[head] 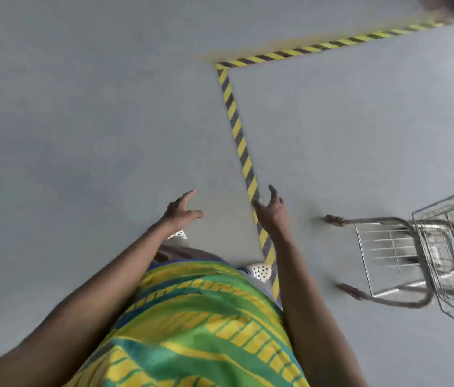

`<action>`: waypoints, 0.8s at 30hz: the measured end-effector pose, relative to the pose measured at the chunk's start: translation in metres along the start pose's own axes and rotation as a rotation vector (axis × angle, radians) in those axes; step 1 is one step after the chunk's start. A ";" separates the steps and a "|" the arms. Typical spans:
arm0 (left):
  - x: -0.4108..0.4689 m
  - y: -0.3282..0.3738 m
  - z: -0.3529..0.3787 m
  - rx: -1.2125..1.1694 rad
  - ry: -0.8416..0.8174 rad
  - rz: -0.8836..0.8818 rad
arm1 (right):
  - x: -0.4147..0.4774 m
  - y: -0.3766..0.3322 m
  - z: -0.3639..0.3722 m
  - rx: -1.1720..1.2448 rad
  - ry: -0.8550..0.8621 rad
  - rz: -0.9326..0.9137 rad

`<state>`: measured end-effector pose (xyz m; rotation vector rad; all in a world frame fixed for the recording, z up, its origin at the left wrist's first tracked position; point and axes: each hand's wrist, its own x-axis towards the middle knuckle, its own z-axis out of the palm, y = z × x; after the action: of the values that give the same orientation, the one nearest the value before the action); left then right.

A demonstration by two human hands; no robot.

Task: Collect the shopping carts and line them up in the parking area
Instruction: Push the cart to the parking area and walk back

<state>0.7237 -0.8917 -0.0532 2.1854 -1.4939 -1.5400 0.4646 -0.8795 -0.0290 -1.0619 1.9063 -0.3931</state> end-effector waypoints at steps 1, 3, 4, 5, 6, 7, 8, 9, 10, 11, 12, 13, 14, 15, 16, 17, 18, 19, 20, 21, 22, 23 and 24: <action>-0.001 -0.021 -0.015 -0.121 0.039 -0.042 | 0.001 -0.021 0.020 -0.042 -0.049 -0.039; -0.001 -0.063 -0.042 -0.367 0.107 -0.104 | 0.002 -0.061 0.061 -0.116 -0.134 -0.107; -0.001 -0.085 -0.055 -0.464 0.139 -0.132 | 0.000 -0.080 0.083 -0.148 -0.172 -0.137; -0.001 -0.107 -0.068 -0.529 0.161 -0.154 | -0.001 -0.100 0.106 -0.176 -0.213 -0.159; 0.000 -0.128 -0.082 -0.566 0.166 -0.176 | -0.002 -0.119 0.130 -0.204 -0.259 -0.172; -0.001 -0.147 -0.099 -0.592 0.161 -0.202 | -0.002 -0.138 0.155 -0.229 -0.304 -0.183; -0.003 -0.166 -0.118 -0.611 0.155 -0.229 | -0.003 -0.157 0.181 -0.259 -0.345 -0.197; -0.005 -0.186 -0.137 -0.622 0.154 -0.252 | -0.005 -0.176 0.209 -0.287 -0.380 -0.214; -0.008 -0.205 -0.158 -0.631 0.163 -0.266 | -0.008 -0.195 0.237 -0.317 -0.414 -0.231; -0.013 -0.223 -0.179 -0.649 0.191 -0.269 | -0.012 -0.215 0.263 -0.337 -0.450 -0.239; -0.019 -0.239 -0.201 -0.674 0.236 -0.267 | -0.019 -0.235 0.288 -0.353 -0.489 -0.246; -0.026 -0.254 -0.224 -0.708 0.292 -0.260 | -0.026 -0.254 0.313 -0.372 -0.533 -0.265; -0.034 -0.266 -0.246 -0.756 0.354 -0.265 | -0.033 -0.274 0.337 -0.398 -0.585 -0.289; -0.040 -0.279 -0.266 -0.808 0.414 -0.270 | -0.038 -0.293 0.359 -0.421 -0.636 -0.309; -0.047 -0.292 -0.283 -0.856 0.457 -0.283 | -0.043 -0.311 0.380 -0.428 -0.681 -0.322; -0.053 -0.304 -0.297 -0.896 0.486 -0.293 | -0.048 -0.329 0.399 -0.427 -0.724 -0.334; -0.057 -0.316 -0.308 -0.925 0.501 -0.298 | -0.050 -0.346 0.418 -0.430 -0.763 -0.344; -0.060 -0.329 -0.318 -0.947 0.511 -0.297 | -0.052 -0.363 0.435 -0.438 -0.795 -0.355; -0.061 -0.339 -0.327 -0.968 0.517 -0.300 | -0.053 -0.380 0.452 -0.447 -0.828 -0.363; -0.062 -0.350 -0.335 -0.989 0.524 -0.309 | -0.054 -0.396 0.467 -0.437 -0.866 -0.346; -0.061 -0.360 -0.342 -1.017 0.533 -0.324 | -0.056 -0.411 0.484 -0.411 -0.897 -0.298; -0.060 -0.369 -0.349 -1.051 0.543 -0.340 | -0.057 -0.425 0.501 -0.381 -0.921 -0.247; -0.057 -0.379 -0.357 -1.088 0.551 -0.358 | -0.058 -0.438 0.522 -0.365 -0.933 -0.213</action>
<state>1.2404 -0.8065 -0.0455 1.9028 -0.0188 -1.1820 1.1341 -1.0165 -0.0106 -1.3695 1.0391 0.3244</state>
